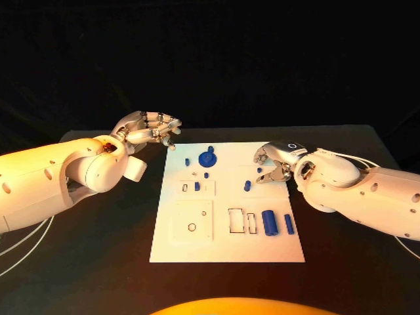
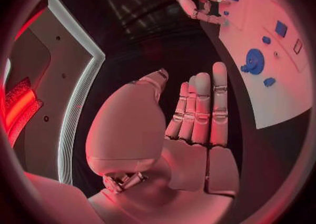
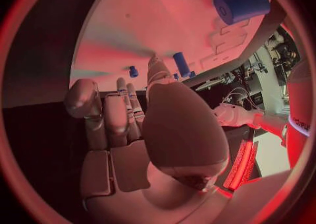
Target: Assemble the parts on the task board
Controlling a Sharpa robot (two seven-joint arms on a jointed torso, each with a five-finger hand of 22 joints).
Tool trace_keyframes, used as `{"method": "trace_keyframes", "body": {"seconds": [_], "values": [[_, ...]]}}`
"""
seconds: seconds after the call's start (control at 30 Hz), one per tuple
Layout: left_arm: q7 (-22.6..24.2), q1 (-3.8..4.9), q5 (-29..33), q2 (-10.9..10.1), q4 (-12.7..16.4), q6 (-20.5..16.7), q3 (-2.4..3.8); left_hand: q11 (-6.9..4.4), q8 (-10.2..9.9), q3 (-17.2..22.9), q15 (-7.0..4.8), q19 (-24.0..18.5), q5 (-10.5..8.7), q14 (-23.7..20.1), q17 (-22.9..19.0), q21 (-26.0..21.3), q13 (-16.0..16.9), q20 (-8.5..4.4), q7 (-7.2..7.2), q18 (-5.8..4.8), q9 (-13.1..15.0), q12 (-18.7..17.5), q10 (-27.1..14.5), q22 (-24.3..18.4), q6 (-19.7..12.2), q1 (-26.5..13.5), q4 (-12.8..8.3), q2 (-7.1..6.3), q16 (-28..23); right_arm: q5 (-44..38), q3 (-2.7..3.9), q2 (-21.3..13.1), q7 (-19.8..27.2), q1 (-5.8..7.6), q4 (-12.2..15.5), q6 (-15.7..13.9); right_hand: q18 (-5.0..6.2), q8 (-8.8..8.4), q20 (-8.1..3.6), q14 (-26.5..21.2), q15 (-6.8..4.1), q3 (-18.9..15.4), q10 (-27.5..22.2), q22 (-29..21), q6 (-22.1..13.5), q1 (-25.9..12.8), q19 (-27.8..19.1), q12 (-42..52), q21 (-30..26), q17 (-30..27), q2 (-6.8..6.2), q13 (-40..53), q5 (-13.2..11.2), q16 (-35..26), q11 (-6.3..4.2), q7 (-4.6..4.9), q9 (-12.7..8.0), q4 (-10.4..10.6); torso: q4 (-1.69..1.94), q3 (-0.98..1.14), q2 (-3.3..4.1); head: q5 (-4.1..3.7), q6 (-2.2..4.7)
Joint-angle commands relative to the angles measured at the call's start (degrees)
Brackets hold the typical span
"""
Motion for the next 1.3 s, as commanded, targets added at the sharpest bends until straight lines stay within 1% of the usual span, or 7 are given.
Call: {"method": "trace_keyframes", "body": {"seconds": [0.03, 0.2, 0.27, 0.57, 0.9, 1.03, 1.3], "values": [[-4.0, 0.03, -4.8, 0.6, -0.7, -1.5, 0.04, -0.30, 0.5, -1.0, -0.32, 1.1, -0.26, 2.0, 1.5, 1.2, 0.6, -0.38, -0.36, 0.84, -0.4, 1.5, 1.2, 0.8, -0.2, -0.6, 0.0, 0.08, 2.6, 0.1, -0.07, -0.9, 0.0, -0.04, 1.1, -1.8, 0.67, -0.17, -0.08, -0.3, -0.05, -0.4, -0.4, 0.0, -0.1, 0.4, -0.4, 0.3, -0.1, -0.1, 0.00, 0.0, 0.0, -0.2, 0.00, -0.06, 0.1, -0.1, 0.03, -0.01, 0.02, -0.02, 0.13], [-8.9, 0.08, -9.3, 1.7, -2.4, -1.9, 0.06, -0.97, 1.3, -3.0, -0.96, 2.5, -0.16, 9.6, 12.9, 5.0, 2.8, -1.14, -0.82, 0.78, -1.5, 6.1, 2.0, 3.4, 0.1, -0.8, 0.1, 0.96, 12.8, 1.0, 0.03, -2.6, 0.2, 0.43, 3.0, -4.1, 0.68, 0.10, -0.12, -0.3, -0.14, -0.4, -0.3, 0.0, 0.4, 0.5, -0.3, 1.0, -0.1, -0.2, 0.32, 0.1, 0.2, -0.1, -0.14, -0.23, 0.2, -0.1, 0.01, -0.03, 0.07, 0.19, 0.23], [-12.9, 0.19, -12.7, 2.6, -3.6, -0.6, 0.08, -1.48, 2.2, -3.7, -1.47, 7.0, -0.09, 14.0, 19.6, 12.4, 4.1, -1.57, -1.31, -0.49, -1.7, 8.9, 2.8, 12.0, 0.9, -1.2, 0.1, 1.56, 17.8, 3.3, 0.14, -3.8, 0.8, 1.04, 4.0, -6.8, 0.47, 0.59, -0.36, 0.1, -0.43, 0.6, 0.7, 0.6, 1.4, 0.7, 0.4, 2.8, 1.0, 0.2, 1.51, 0.4, 1.0, 0.5, -0.44, -0.42, 0.5, -0.2, 0.03, -0.02, 0.08, 0.40, 0.30], [-28.6, 1.36, -30.8, 7.8, -10.5, 9.3, 0.21, -3.25, 6.2, -7.0, -3.01, 12.9, 0.18, 19.9, 28.7, 24.3, 7.5, -2.92, -3.28, -2.64, -0.9, 15.4, 5.2, 26.4, 3.7, -8.6, 0.3, 4.35, 23.9, 26.0, 0.49, -7.8, 9.3, 4.21, 5.2, -14.8, 0.20, 1.20, -0.78, 0.7, -0.86, 4.4, 4.9, 1.4, 4.1, 1.8, 1.5, 7.4, 2.3, 0.0, 4.71, 1.2, 4.1, 0.9, -0.87, -0.24, 0.7, -0.4, 0.07, -0.13, 0.09, 0.88, 0.45], [-39.1, 2.85, -42.7, 15.3, -19.7, 16.9, 0.28, -4.50, 8.5, -8.0, -4.17, 18.4, 0.29, 24.3, 37.5, 32.5, 9.8, -3.99, -4.52, -4.63, 0.9, 19.2, 7.7, 37.4, 4.3, -9.8, 0.4, 5.59, 28.2, 49.0, 0.62, -9.4, 19.1, 5.95, 5.2, -14.9, -0.19, 2.92, -2.53, 1.6, -2.91, 5.4, 11.7, 2.8, 4.8, -1.2, 2.7, 18.2, 4.5, 1.2, 4.26, 7.9, 7.3, 2.2, -3.36, -2.15, 1.1, -0.5, 0.13, -0.02, 0.20, 0.97, 0.46], [-41.1, 3.29, -44.6, 17.7, -21.9, 18.8, 0.29, -4.70, 8.5, -8.1, -4.37, 20.0, 0.24, 25.4, 40.1, 34.6, 10.8, -4.20, -4.64, -5.23, 1.2, 20.9, 8.9, 40.5, 3.9, -10.0, 0.3, 5.77, 29.4, 52.9, 0.63, -9.3, 20.3, 6.14, 4.9, -14.5, -0.31, 5.03, -3.04, 1.6, -3.30, 6.2, 6.8, 3.2, 3.7, -2.2, 3.0, 28.8, 4.6, 0.4, 4.40, 17.1, 8.5, 1.9, -3.72, -2.50, 2.0, -0.5, 0.04, -0.05, 0.20, 1.07, 0.36], [-43.1, 3.93, -46.8, 20.7, -24.9, 20.7, 0.31, -4.91, 8.6, -8.4, -4.58, 21.3, 0.10, 26.1, 42.0, 36.4, 15.1, -4.36, -4.85, -5.73, 1.6, 24.4, 11.2, 43.1, 4.1, -10.7, 0.4, 6.23, 30.2, 55.1, 0.64, -9.1, 21.0, 6.33, 4.6, -14.5, 0.00, 6.26, -2.86, 1.4, -3.03, 7.3, 2.7, 2.6, 2.3, -2.8, 2.4, 31.9, 2.5, -0.1, 4.28, 20.5, 8.6, 1.7, -3.47, -2.20, 2.4, -0.4, -0.13, 0.05, 0.23, 1.38, 0.23]]}}
